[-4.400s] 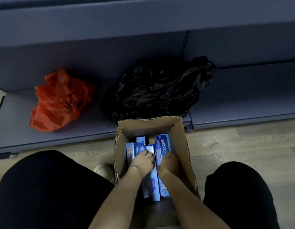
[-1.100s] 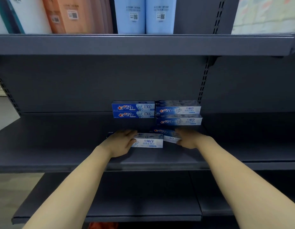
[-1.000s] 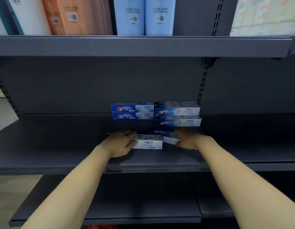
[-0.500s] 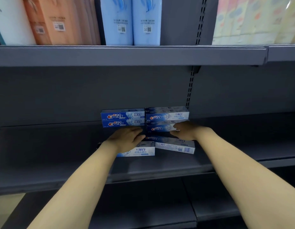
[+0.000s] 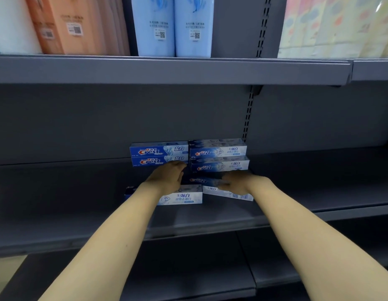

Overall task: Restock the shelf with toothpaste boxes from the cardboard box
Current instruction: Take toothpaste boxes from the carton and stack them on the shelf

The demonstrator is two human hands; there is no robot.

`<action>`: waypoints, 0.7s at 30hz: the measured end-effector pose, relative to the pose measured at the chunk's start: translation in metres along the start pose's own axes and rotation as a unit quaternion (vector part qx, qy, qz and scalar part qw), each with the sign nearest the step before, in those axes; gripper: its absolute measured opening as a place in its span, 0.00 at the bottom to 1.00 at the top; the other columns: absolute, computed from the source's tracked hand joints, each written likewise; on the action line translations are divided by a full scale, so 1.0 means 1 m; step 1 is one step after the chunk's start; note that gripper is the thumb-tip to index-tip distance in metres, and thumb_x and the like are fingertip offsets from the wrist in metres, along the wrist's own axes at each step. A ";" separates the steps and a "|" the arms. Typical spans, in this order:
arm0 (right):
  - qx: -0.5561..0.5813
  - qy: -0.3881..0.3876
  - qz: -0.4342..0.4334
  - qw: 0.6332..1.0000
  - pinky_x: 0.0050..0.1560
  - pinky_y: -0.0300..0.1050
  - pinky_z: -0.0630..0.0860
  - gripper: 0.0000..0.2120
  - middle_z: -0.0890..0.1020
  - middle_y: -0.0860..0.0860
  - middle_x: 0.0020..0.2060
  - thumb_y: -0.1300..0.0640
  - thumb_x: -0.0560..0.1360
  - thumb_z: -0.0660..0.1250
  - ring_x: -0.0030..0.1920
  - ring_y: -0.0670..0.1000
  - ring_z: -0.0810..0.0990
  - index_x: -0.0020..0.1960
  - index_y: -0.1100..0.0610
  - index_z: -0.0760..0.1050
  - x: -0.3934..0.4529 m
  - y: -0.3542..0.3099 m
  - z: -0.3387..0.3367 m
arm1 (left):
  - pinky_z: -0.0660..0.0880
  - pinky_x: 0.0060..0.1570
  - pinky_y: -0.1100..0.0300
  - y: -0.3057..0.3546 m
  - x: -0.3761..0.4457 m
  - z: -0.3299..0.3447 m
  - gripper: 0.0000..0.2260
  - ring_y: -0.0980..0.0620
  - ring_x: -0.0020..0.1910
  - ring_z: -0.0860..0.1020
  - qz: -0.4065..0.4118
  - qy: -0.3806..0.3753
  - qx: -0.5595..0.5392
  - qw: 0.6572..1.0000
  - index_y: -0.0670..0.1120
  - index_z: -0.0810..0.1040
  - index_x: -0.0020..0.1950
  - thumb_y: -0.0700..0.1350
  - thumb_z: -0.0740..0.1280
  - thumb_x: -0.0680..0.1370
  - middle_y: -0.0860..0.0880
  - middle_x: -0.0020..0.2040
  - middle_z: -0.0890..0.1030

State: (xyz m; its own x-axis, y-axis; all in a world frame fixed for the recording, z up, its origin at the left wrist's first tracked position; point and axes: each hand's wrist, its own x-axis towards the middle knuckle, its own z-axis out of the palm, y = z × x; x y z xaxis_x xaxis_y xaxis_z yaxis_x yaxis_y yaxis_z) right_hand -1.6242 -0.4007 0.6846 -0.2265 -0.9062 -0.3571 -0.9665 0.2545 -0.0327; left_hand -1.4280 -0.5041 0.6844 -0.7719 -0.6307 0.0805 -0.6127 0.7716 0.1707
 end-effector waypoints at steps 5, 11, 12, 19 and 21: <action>0.011 0.053 0.003 0.999 0.45 0.45 0.68 0.24 0.76 0.57 0.52 0.44 0.80 0.57 0.46 0.54 0.72 0.64 0.63 0.64 0.000 -0.001 0.004 | 0.65 0.67 0.56 -0.001 0.001 0.001 0.19 0.46 0.70 0.66 -0.006 0.002 -0.009 1.000 0.42 0.62 0.74 0.43 0.54 0.83 0.44 0.73 0.66; -0.021 0.138 -0.029 0.990 0.54 0.48 0.71 0.25 0.71 0.58 0.63 0.51 0.78 0.63 0.61 0.58 0.72 0.68 0.61 0.60 -0.002 -0.006 0.013 | 0.66 0.65 0.56 0.007 0.004 0.004 0.20 0.47 0.69 0.67 0.007 0.018 0.013 1.000 0.43 0.64 0.73 0.48 0.55 0.83 0.46 0.71 0.68; -0.040 0.147 -0.034 0.988 0.55 0.48 0.71 0.24 0.69 0.58 0.65 0.53 0.78 0.64 0.62 0.57 0.70 0.69 0.61 0.61 0.000 -0.007 0.015 | 0.66 0.64 0.55 0.008 0.004 0.004 0.20 0.47 0.68 0.67 0.007 0.023 0.016 1.000 0.43 0.65 0.72 0.49 0.56 0.82 0.46 0.71 0.68; -0.045 0.194 -0.035 0.979 0.57 0.49 0.74 0.19 0.68 0.56 0.65 0.60 0.79 0.60 0.64 0.56 0.69 0.69 0.58 0.64 0.009 -0.004 0.021 | 0.71 0.61 0.54 0.026 0.012 0.009 0.24 0.49 0.66 0.69 0.039 0.040 0.050 0.997 0.44 0.69 0.69 0.55 0.63 0.78 0.48 0.67 0.71; -0.060 0.216 -0.048 0.973 0.56 0.49 0.73 0.21 0.67 0.56 0.66 0.62 0.79 0.59 0.64 0.56 0.69 0.71 0.58 0.63 0.010 0.000 0.017 | 0.69 0.62 0.55 0.031 0.017 0.013 0.25 0.49 0.68 0.68 0.041 0.043 0.051 0.997 0.44 0.68 0.70 0.55 0.64 0.78 0.48 0.69 0.70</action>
State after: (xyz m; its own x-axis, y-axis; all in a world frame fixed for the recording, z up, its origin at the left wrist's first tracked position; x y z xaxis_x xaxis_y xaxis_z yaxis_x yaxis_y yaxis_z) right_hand -1.6247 -0.4037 0.6650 -0.1395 -0.9878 0.0691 -0.9869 0.1444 0.0719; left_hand -1.4623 -0.4895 0.6785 -0.8051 -0.5667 0.1749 -0.5659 0.8223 0.0593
